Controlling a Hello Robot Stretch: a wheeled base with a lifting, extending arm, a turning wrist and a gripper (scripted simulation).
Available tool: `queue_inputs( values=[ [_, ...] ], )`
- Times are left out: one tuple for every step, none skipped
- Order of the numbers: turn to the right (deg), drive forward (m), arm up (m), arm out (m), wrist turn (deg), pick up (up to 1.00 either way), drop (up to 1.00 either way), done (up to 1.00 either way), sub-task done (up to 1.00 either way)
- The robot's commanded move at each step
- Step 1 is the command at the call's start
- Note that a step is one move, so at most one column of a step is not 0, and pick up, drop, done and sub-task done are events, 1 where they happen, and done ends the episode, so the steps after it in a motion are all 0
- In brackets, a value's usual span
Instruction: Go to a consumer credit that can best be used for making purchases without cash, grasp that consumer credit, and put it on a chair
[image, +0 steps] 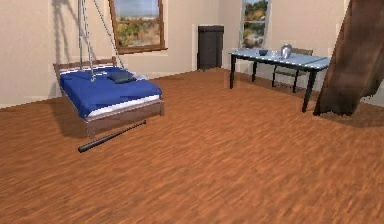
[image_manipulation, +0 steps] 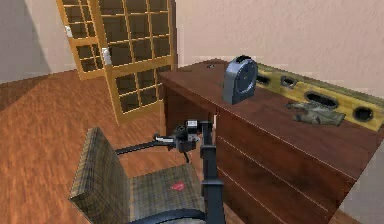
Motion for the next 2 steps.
queue_inputs(
  values=[
    [0.0, 0.0, 0.0, -0.08, 0.0, 0.0, 0.0, 0.0, 0.0],
    [0.0, 0.0, 0.0, 0.0, 0.0, 0.0, 0.0, 1.0, 0.0]
  ],
)
